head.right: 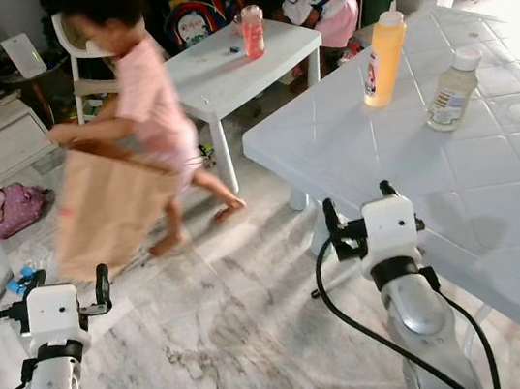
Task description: Restocking fridge
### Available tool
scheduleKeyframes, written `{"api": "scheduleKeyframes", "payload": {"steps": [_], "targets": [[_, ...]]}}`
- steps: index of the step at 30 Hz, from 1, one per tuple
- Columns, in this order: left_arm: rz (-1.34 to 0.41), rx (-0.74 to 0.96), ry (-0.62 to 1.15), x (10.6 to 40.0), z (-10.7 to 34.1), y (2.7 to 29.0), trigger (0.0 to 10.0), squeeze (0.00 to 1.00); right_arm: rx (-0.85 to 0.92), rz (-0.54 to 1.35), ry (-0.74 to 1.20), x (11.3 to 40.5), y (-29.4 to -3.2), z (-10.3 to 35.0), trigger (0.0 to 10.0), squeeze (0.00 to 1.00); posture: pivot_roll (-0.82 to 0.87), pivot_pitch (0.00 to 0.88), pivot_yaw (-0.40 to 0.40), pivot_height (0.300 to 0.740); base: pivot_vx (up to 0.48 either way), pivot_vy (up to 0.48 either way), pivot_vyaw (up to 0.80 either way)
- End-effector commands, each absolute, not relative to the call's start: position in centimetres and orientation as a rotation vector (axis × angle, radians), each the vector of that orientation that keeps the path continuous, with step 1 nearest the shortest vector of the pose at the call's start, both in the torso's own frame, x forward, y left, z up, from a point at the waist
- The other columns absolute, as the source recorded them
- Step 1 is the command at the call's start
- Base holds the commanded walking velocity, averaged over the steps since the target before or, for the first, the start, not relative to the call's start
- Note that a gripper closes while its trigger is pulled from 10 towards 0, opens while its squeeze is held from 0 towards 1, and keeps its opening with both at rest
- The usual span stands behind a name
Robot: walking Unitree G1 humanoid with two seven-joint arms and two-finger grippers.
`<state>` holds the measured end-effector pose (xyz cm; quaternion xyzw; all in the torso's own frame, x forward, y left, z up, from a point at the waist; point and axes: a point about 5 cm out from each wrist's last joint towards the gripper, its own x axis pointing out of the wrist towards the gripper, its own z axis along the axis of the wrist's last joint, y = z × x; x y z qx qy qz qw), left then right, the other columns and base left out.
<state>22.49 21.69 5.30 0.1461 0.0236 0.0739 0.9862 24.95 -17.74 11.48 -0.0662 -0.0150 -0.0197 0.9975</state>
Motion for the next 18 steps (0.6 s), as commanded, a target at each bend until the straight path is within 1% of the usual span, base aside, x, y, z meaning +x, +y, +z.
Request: {"api": "scheduleKeyframes", "payload": {"steps": [1, 2, 4, 6, 8, 9, 10, 11, 12, 13, 18], "targets": [[0.158, 0.284, 0.030, 23.1, 5.8, 21.7, 10.0, 0.00, -0.137, -0.092, -0.010, 25.6, -18.3, 11.3, 10.0, 0.00, -0.02, 0.001, 0.060, 0.740, 0.000, 0.000, 0.00], [0.144, 0.282, 0.024, 23.4, 5.8, 21.5, 10.0, 0.00, -0.184, -0.094, -0.025, 26.0, -18.2, 11.7, 10.0, 0.00, -0.02, 0.000, 0.056, 0.740, 0.000, 0.000, 0.00], [0.136, 0.282, 0.020, 23.5, 5.8, 21.5, 10.0, 0.00, -0.201, -0.096, -0.031, 26.2, -18.2, 11.8, 10.0, 0.00, -0.02, 0.000, 0.055, 0.740, 0.000, 0.000, 0.00], [0.118, 0.283, 0.010, 23.9, 6.1, 21.3, 10.0, 0.00, -0.154, -0.074, -0.071, 26.6, -18.2, 12.2, 10.0, 0.00, -0.02, 0.005, 0.049, 0.740, 0.291, 0.382, 0.00], [0.120, 0.280, 0.003, 24.3, 6.4, 21.6, 10.0, 0.00, -0.187, -0.072, -0.088, 26.7, -18.4, 12.5, 10.0, 0.00, -0.02, 0.019, 0.046, 0.740, 0.296, 0.379, 0.00], [0.126, 0.278, 0.003, 24.4, 6.5, 21.7, 10.0, 0.00, -0.199, -0.059, -0.064, 26.7, -18.4, 12.2, 10.0, 0.00, -0.02, 0.021, 0.046, 0.740, 0.296, 0.379, 0.00], [0.130, 0.276, 0.002, 24.5, 6.5, 21.7, 10.0, 0.00, -0.189, -0.045, -0.050, 26.6, -18.4, 12.0, 10.0, 0.00, -0.02, 0.024, 0.045, 0.740, 0.296, 0.379, 0.00], [0.129, 0.270, -0.007, 24.7, 6.7, 21.6, 10.0, 0.00, -0.137, -0.017, -0.046, 26.5, -18.1, 11.9, 10.0, 0.00, -0.01, 0.042, 0.041, 0.740, 0.292, 0.379, 0.00], [0.125, 0.266, -0.012, 24.8, 6.9, 21.5, 10.0, 0.00, -0.109, -0.002, -0.054, 26.5, -17.9, 12.0, 10.0, 0.00, -0.01, 0.042, 0.041, 0.740, 0.292, 0.379, 0.00], [0.115, 0.263, -0.022, 24.8, 7.1, 21.2, 10.0, 0.00, -0.123, 0.000, -0.069, 26.4, -17.8, 12.2, 10.0, 0.00, -0.01, 0.051, 0.037, 0.740, 0.315, 0.364, 0.00], [0.081, 0.265, -0.018, 24.2, 6.8, 20.7, 10.0, 0.00, -0.132, -0.025, -0.066, 26.2, -17.8, 12.1, 10.0, 0.00, -0.01, 0.069, 0.034, 0.740, 0.316, 0.362, 0.00]]}}
